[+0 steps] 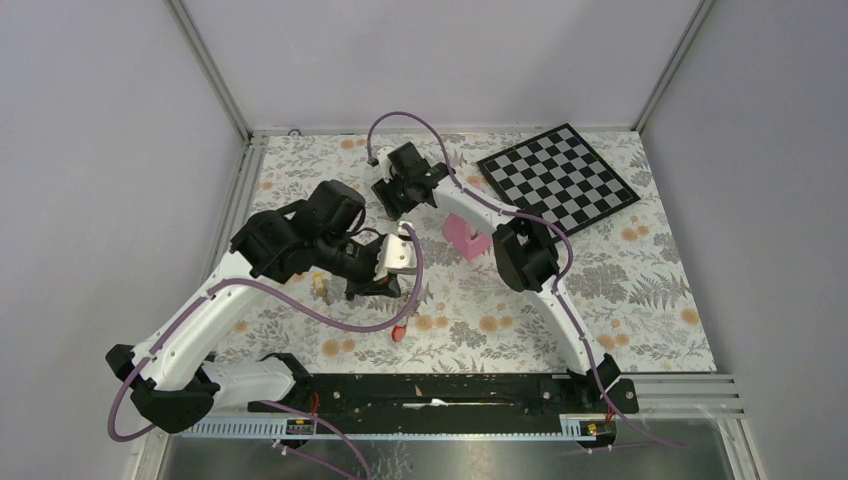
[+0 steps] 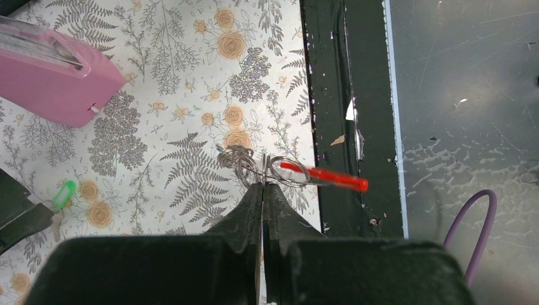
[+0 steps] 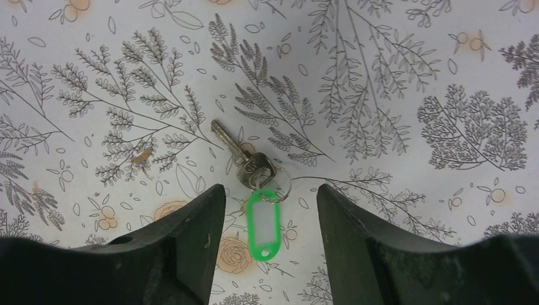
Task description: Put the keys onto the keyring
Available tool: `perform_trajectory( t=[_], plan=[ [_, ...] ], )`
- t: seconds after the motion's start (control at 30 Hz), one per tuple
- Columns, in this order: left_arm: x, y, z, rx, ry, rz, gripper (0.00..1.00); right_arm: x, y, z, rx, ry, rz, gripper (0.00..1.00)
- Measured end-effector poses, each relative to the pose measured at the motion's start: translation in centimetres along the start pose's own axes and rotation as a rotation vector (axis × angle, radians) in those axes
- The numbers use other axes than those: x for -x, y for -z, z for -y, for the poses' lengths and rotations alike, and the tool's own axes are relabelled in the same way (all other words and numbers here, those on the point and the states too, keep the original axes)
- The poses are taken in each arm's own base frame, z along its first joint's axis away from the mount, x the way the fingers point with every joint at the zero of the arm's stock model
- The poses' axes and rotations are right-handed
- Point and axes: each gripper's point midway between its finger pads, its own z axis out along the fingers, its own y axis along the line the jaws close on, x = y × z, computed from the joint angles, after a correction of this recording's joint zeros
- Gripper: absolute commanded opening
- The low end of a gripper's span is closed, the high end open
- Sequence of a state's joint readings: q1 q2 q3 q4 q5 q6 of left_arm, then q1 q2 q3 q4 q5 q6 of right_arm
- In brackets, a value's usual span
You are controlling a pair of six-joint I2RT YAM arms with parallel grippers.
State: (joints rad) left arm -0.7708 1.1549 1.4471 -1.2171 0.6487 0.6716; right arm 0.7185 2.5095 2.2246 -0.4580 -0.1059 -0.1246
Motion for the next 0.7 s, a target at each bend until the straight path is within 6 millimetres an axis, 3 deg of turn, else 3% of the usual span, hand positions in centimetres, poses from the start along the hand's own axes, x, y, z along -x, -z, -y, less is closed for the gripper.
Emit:
perform_trajectory(
  t=[0.3,0.5,0.7],
  plan=[
    [0.1,-0.4,-0.2,-0.014,0.013,-0.006,0.00,-0.4,-0.3,1.7,0.000,-0.088,-0.003,0.58],
    [0.0,-0.6,-0.4,-0.019,0.019,-0.012,0.00,-1.8,-1.5,1.9,0.022,-0.131,-0.029,0.55],
    [-0.1,-0.8,-0.4,-0.022,0.021,-0.015,0.00,-1.7,-1.6,1.7,0.039,-0.146,-0.027,0.50]
  ],
)
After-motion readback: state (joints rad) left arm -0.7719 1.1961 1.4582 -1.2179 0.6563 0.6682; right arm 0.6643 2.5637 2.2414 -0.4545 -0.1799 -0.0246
